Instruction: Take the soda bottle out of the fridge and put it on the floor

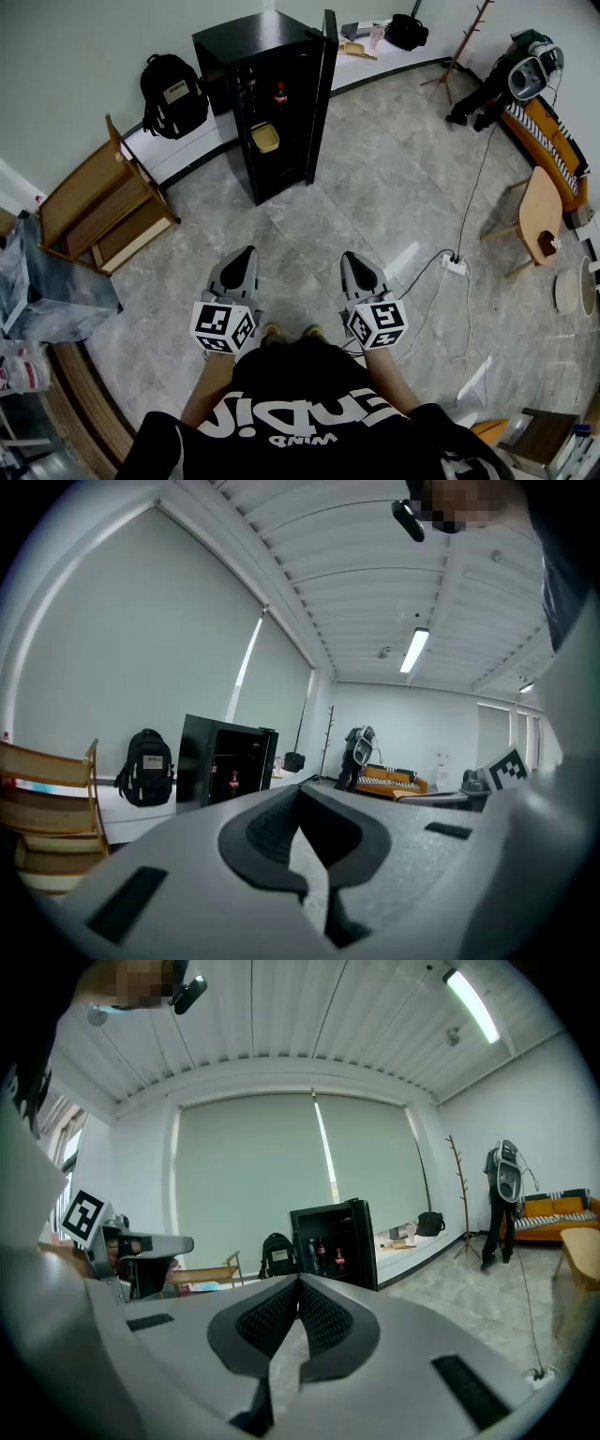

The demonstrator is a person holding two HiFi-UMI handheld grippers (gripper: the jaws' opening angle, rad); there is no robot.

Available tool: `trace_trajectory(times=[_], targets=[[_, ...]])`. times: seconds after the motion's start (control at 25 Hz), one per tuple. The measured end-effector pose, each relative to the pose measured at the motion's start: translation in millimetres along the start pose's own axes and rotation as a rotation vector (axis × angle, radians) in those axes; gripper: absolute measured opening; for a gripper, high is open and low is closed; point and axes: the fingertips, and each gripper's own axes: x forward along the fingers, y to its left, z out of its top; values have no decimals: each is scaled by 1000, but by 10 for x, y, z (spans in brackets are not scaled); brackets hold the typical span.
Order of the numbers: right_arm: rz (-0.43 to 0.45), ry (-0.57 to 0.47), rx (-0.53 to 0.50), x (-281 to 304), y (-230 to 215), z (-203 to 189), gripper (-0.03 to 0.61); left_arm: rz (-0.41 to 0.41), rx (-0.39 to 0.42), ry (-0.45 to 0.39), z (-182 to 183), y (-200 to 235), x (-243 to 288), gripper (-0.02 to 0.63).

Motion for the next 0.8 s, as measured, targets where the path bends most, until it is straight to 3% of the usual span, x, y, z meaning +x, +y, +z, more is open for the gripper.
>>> trace_trajectory(times=[0.8], targets=[[-45, -5, 44, 407, 337, -83, 23, -65, 19, 12, -17, 521, 4, 6]])
